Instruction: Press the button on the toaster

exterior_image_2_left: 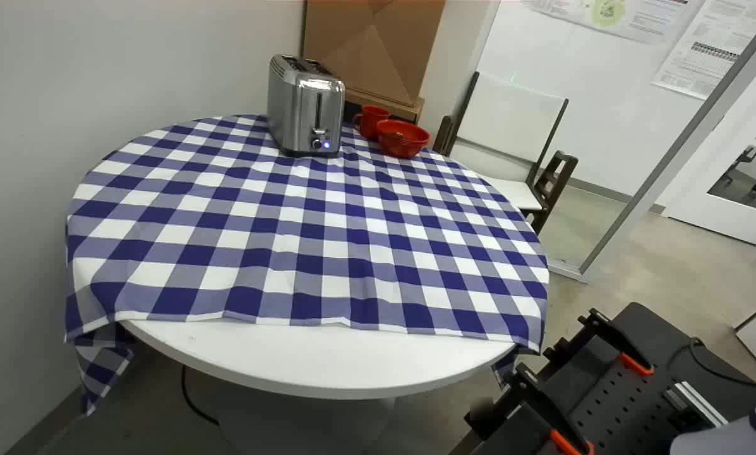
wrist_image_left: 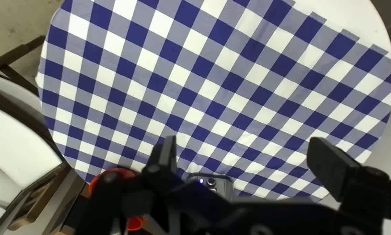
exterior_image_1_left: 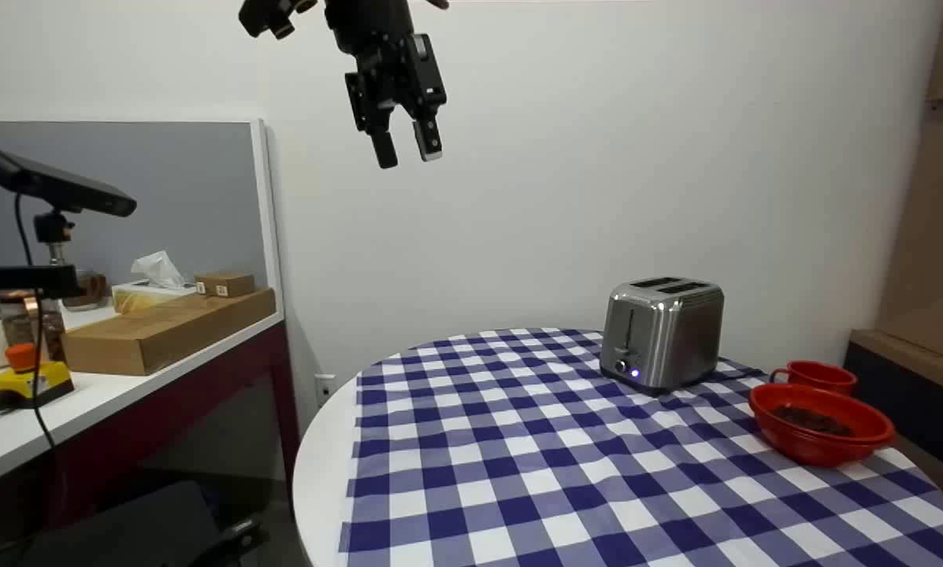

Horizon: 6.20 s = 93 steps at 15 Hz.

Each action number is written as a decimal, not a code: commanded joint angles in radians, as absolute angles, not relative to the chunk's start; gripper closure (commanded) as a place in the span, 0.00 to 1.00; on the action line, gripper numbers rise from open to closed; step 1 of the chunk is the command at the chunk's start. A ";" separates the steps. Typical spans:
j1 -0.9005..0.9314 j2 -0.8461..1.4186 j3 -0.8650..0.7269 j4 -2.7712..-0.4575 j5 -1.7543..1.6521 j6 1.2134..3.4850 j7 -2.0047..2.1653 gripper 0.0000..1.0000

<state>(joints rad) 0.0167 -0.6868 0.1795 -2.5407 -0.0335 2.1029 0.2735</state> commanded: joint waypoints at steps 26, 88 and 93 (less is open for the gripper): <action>0.021 -0.686 0.176 -2.539 -0.036 2.101 0.275 0.00; 0.171 0.689 -0.145 -1.533 -0.675 2.452 0.555 0.00; 0.175 0.759 -0.153 -1.478 -0.645 2.448 0.545 0.00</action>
<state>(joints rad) 0.1552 0.6988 -0.1288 -1.5463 -0.6800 2.4429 0.5451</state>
